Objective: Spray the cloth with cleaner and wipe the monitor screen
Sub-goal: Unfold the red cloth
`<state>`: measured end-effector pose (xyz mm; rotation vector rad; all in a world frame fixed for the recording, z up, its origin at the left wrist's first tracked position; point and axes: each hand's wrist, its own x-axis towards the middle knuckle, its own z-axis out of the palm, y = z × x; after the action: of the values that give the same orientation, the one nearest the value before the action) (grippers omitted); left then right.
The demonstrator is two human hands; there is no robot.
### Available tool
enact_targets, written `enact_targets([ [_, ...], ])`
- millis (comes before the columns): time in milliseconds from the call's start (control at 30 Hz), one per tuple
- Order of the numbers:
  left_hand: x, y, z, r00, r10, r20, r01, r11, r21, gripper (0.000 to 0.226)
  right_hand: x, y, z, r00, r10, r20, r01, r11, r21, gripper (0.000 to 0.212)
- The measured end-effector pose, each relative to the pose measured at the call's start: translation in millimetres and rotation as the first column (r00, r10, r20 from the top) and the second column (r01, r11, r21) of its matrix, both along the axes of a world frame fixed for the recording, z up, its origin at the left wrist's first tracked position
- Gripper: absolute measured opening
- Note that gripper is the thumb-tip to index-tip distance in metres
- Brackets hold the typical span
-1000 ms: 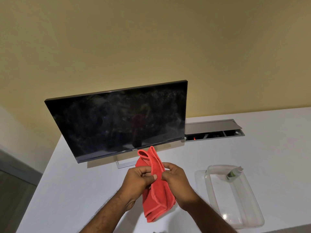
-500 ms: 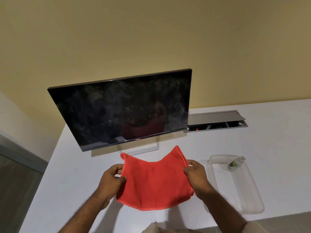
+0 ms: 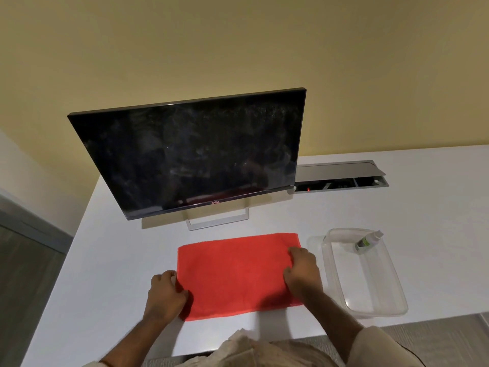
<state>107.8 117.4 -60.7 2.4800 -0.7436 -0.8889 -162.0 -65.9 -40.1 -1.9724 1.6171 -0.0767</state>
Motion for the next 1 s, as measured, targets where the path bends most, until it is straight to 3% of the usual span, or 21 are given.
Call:
enact_targets([
  [67, -5.8, -5.6, -1.3, 0.977, -0.141, 0.159, 0.139, 0.990, 0.021, 0.061, 4.1, 7.6, -6.9, 0.989, 0.145, -0.008, -0.144, 0.989, 0.034, 0.059],
  [133, -13.8, -15.9, -4.1, 0.934, -0.282, 0.217, 0.282, 0.959, 0.032, 0.069, 7.4, 12.2, -15.7, 0.964, 0.240, -0.114, -0.226, 0.966, 0.122, 0.067],
  [267, -25.3, -27.7, -21.3, 0.859, -0.489, 0.149, 0.464, 0.868, 0.177, 0.084, 7.8, 14.8, -27.4, 0.904, 0.321, -0.283, -0.265, 0.939, 0.218, 0.080],
  [433, -27.6, -15.8, -35.7, 0.846, -0.522, 0.104, 0.489, 0.840, 0.237, 0.087, -5.8, 15.2, -34.7, 0.868, 0.378, -0.321, -0.340, 0.925, 0.171, 0.081],
  [733, -24.7, -4.7, -43.4, 0.823, -0.560, 0.098, 0.530, 0.818, 0.224, 0.092, -10.9, 12.9, -32.5, 0.879, 0.391, -0.272, -0.335, 0.913, 0.232, 0.084],
  [833, -25.2, -6.6, -44.6, 0.823, -0.559, 0.099, 0.528, 0.817, 0.230, 0.092, -11.5, 1.5, -16.3, 0.952, 0.290, -0.097, -0.277, 0.952, 0.127, 0.069],
  [1000, -24.5, -6.5, -47.9, 0.822, -0.560, 0.106, 0.527, 0.817, 0.233, 0.092, -34.0, -36.1, 26.0, 0.989, 0.047, 0.139, -0.012, 0.969, -0.246, 0.033],
])
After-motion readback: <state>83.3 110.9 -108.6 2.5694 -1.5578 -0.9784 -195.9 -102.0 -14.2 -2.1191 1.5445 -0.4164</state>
